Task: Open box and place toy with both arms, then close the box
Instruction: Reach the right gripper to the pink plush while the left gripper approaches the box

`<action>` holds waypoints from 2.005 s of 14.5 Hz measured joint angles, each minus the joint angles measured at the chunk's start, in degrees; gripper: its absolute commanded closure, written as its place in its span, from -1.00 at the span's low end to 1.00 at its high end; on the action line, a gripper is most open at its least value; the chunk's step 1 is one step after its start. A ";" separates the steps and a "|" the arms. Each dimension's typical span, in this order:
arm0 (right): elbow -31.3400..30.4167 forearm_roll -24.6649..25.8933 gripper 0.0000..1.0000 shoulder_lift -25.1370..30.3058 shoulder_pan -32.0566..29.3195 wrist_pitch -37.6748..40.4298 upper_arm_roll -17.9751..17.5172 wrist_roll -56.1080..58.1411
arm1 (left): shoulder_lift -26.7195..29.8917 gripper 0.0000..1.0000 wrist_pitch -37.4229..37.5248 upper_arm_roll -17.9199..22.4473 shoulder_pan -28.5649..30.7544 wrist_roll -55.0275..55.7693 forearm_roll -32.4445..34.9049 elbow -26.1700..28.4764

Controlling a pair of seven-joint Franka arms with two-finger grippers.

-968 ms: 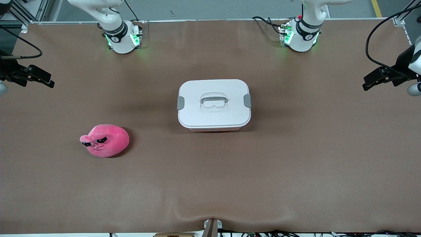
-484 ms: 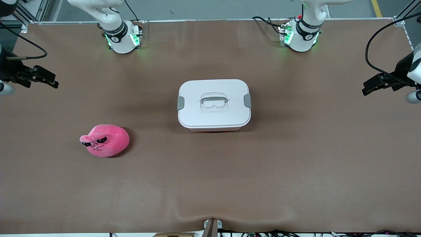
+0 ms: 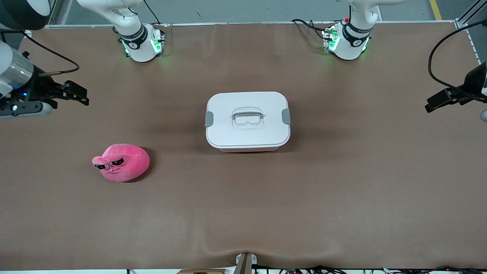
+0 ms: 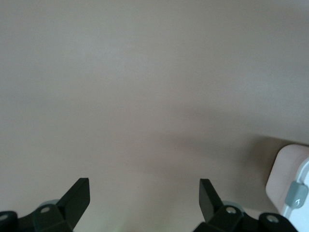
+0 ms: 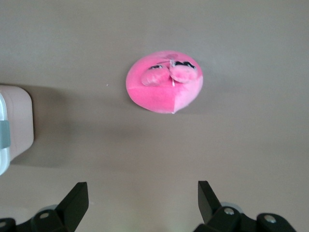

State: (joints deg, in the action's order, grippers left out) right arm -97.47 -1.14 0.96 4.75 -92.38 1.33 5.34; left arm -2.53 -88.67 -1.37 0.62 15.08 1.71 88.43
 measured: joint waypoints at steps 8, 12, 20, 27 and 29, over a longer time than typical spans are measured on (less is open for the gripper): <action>-0.69 0.26 -1.00 -3.61 0.33 -4.59 0.26 11.81 | -3.15 -1.00 -0.39 -0.31 -3.76 18.98 -2.03 -0.10; -1.80 0.27 -1.00 -3.67 0.35 -6.62 0.24 12.02 | -4.07 -1.00 -1.66 -0.40 -8.79 31.90 -2.17 -0.18; -3.80 0.26 -1.00 -7.43 5.62 -14.65 0.03 12.22 | -7.05 -1.00 -3.98 -0.53 -15.57 49.10 -2.17 -0.21; -4.18 0.26 -1.00 -14.66 4.86 -22.97 0.92 12.15 | -9.64 -1.00 -6.76 -0.59 -21.33 62.72 -2.17 -0.22; -4.18 0.26 -1.00 -16.15 3.63 -23.32 1.16 12.21 | -10.53 -1.00 -7.81 -0.60 -22.61 66.73 -2.17 -0.22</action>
State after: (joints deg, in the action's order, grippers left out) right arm -101.66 -0.88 -15.18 8.37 -115.70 2.49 17.55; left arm -13.06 -96.49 -1.97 -21.99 81.82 -0.46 88.21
